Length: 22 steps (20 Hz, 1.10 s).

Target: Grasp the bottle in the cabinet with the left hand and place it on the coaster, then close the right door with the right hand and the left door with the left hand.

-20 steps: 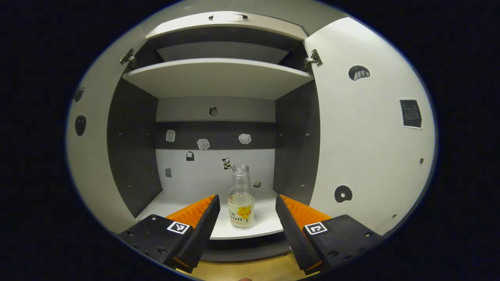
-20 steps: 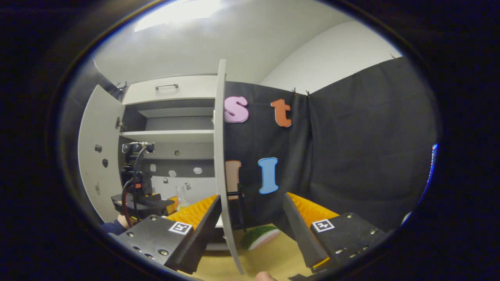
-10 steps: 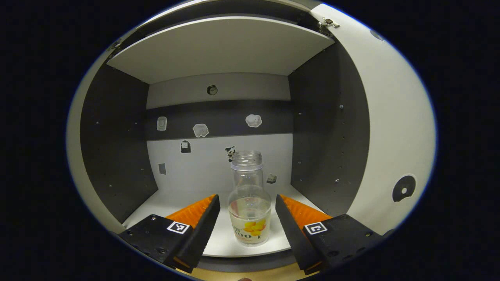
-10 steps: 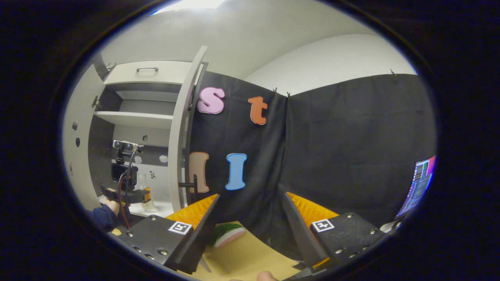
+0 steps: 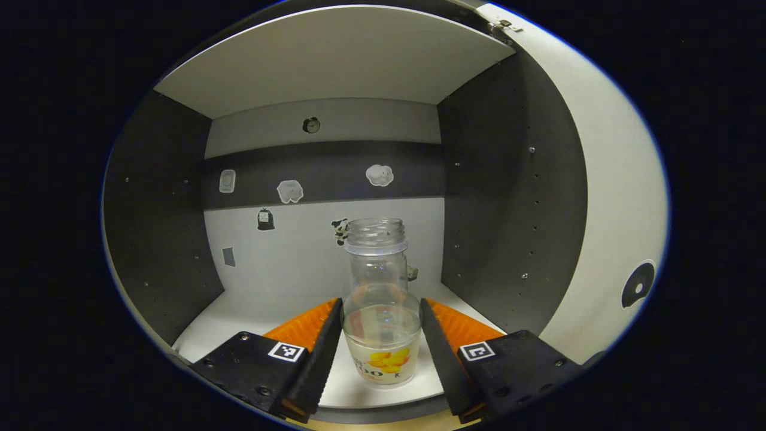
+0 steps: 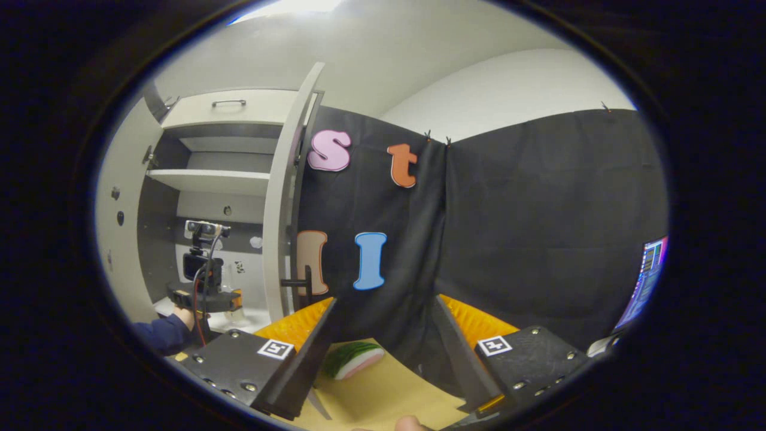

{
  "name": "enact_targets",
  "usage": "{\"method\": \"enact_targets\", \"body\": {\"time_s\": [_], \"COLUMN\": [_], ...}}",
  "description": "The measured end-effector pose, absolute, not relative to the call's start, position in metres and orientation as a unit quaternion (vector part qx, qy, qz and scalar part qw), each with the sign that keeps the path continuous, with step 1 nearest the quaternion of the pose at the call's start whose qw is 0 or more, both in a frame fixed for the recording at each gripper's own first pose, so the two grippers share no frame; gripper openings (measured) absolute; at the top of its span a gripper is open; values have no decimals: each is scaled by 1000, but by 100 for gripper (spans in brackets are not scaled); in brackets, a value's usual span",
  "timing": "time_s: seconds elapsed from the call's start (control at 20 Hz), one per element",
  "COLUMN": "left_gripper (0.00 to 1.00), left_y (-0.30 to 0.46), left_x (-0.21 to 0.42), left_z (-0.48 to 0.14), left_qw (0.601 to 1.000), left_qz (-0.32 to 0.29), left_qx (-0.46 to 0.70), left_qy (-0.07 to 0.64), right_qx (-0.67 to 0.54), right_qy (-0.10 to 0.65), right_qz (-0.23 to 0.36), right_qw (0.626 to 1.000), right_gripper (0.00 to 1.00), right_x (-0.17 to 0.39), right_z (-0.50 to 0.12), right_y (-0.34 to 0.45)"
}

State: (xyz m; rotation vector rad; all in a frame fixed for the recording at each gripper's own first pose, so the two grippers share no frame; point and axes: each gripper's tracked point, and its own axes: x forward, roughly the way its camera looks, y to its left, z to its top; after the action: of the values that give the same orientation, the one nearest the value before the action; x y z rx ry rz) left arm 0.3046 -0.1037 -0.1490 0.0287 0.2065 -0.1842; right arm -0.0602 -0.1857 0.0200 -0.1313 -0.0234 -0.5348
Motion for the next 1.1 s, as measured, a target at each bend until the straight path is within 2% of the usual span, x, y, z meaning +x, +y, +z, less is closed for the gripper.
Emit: {"method": "enact_targets", "body": {"time_s": [0.15, 0.6, 0.85, 1.1], "left_gripper": [79, 77, 78, 78], "left_y": [-104, -96, -72, -44], "left_x": [288, 171, 106, 46], "left_z": [-136, -123, -162, -223], "left_qw": [990, 974, 968, 963], "left_qz": [-113, -203, -211, -190], "left_qx": [6, -39, -36, -50], "left_qy": [88, 90, 128, 185], "right_qx": [-66, -44, -28, -22], "right_qy": [-17, -24, -24, -24], "right_qz": [-261, -212, -178, -149], "right_qw": [963, 976, 983, 988], "right_gripper": [96, 96, 96, 96], "right_x": [-64, -69, -68, -63], "right_z": [22, 23, 23, 22], "right_y": [-186, -165, -153, -145]}}
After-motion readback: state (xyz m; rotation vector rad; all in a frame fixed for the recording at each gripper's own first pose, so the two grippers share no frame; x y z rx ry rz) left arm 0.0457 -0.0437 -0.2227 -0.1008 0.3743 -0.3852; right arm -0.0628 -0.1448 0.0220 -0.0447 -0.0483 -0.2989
